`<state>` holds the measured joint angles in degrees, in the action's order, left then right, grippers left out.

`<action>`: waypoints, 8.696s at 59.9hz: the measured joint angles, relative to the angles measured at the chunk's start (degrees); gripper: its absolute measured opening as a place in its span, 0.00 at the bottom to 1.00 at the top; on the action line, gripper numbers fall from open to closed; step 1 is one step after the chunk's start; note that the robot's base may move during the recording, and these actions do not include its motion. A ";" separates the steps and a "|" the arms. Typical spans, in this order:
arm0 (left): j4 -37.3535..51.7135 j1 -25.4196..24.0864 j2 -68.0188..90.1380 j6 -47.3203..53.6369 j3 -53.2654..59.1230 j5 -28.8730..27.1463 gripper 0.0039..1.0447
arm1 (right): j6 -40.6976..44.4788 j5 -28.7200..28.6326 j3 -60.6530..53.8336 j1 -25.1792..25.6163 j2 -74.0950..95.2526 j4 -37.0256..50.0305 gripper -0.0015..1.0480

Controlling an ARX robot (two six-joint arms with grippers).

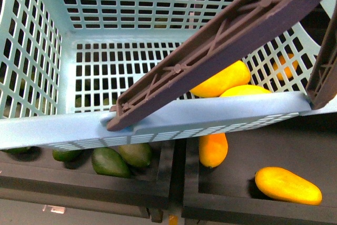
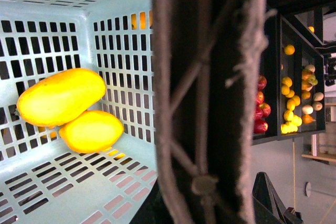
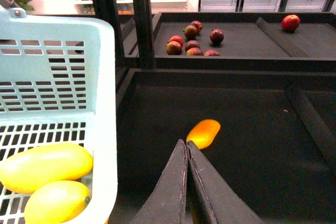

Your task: Pick lemon and mango into basket

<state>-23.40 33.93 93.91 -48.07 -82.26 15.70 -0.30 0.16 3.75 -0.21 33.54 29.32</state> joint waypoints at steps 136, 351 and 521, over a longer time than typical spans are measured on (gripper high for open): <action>0.02 0.55 0.02 -0.61 0.00 1.14 0.04 | 0.09 0.00 -2.73 0.02 -33.24 -29.35 0.92; 15.72 -18.80 19.28 -32.02 2.08 -30.45 0.84 | 0.13 -0.02 -2.73 0.11 -33.35 -29.40 0.92; 23.52 -33.73 -93.55 47.45 81.37 -15.72 0.03 | 0.13 -0.02 -2.73 0.13 -33.38 -29.40 0.92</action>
<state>0.12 0.21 0.36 -0.62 -0.89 -0.01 -0.16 0.14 1.02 -0.08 0.16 -0.08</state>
